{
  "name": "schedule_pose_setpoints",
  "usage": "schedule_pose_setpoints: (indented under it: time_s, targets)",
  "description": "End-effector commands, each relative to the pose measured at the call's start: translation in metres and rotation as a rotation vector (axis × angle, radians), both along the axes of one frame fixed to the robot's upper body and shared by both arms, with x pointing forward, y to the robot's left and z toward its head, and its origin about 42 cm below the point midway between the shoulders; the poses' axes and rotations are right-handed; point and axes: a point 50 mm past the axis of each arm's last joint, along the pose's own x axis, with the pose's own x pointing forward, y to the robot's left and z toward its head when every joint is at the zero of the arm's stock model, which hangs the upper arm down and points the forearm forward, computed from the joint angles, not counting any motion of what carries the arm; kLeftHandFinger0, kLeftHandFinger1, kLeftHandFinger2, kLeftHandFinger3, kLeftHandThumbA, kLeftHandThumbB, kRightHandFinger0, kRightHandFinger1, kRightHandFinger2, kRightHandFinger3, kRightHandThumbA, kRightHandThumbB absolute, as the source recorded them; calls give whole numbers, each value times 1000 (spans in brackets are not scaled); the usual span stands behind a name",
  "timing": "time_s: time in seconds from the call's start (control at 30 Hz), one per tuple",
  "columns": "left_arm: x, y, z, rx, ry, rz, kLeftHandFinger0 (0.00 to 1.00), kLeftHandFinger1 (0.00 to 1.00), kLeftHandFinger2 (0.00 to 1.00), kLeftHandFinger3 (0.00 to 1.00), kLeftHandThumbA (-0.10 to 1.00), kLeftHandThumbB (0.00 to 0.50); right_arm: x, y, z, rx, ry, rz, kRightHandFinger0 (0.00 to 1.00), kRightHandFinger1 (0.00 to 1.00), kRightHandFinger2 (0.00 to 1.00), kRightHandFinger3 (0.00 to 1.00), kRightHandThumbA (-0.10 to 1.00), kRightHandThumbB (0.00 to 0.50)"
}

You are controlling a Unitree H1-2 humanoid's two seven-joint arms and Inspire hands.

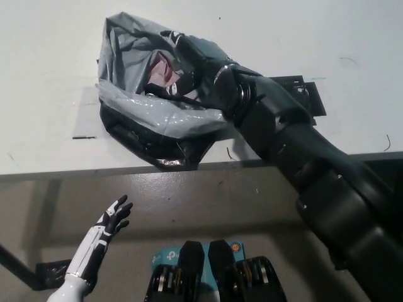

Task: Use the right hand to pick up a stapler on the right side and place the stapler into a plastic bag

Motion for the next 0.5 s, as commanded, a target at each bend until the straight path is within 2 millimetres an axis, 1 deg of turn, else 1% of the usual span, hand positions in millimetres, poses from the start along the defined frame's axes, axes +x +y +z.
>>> schedule_pose_setpoints:
  time_s: [0.0,0.03,0.07,0.1,0.13,0.2,0.23,0.27,0.3,0.33,0.37,0.43,0.47]
  targets:
    - [1,-1,12,9,-44,-30,1000,1000,1000,1000,1000,334,4,8,62,20,-246,72,1000,1000,1000,1000,1000,426]
    - [1,-1,12,12,-43,-30,1000,1000,1000,1000,1000,341,3,7,70,67,-260,90,1000,1000,1000,1000,1000,435]
    - [3,-1,14,15,-47,-31,1000,1000,1000,1000,1000,340,3,5,89,142,-291,115,1000,1000,1000,1000,999,437]
    - [4,-1,14,19,-51,-32,1000,1000,1000,1000,1000,334,3,4,100,179,-306,125,1000,1000,1000,1000,985,428]
    - [5,-1,15,25,-58,-32,1000,1000,1000,1000,1000,333,1,1,119,245,-328,143,1000,1000,1000,1000,973,432]
    - [9,-1,17,30,-68,-35,1000,1000,1000,1000,1000,331,-7,-13,161,372,-401,183,1000,1000,1000,1000,987,397]
    - [14,0,20,28,-74,-36,1000,1000,1000,1000,1000,330,-11,-19,179,416,-427,199,1000,1000,1000,1000,985,392]
    - [17,0,21,31,-82,-38,1000,1000,1000,1000,1000,298,-19,-30,199,464,-462,214,1000,1000,1000,1000,1000,390]
    - [22,1,24,34,-94,-40,1000,1000,1000,1000,1000,291,-30,-44,220,509,-504,230,1000,1000,1000,1000,1000,389]
    - [25,1,25,28,-98,-43,1000,1000,1000,1000,1000,285,-36,-53,230,530,-531,243,1000,1000,1000,1000,1000,374]
    - [29,0,29,19,-108,-45,1000,1000,1000,1000,1000,274,-51,-75,246,568,-594,262,1000,1000,1000,1000,1000,381]
    - [33,0,32,18,-119,-41,1000,1000,1000,1000,1000,284,-68,-99,258,602,-650,270,1000,1000,1000,1000,1000,390]
    - [34,0,33,20,-122,-38,1000,1000,1000,1000,1000,284,-75,-107,261,613,-664,271,1000,1000,1000,1000,1000,391]
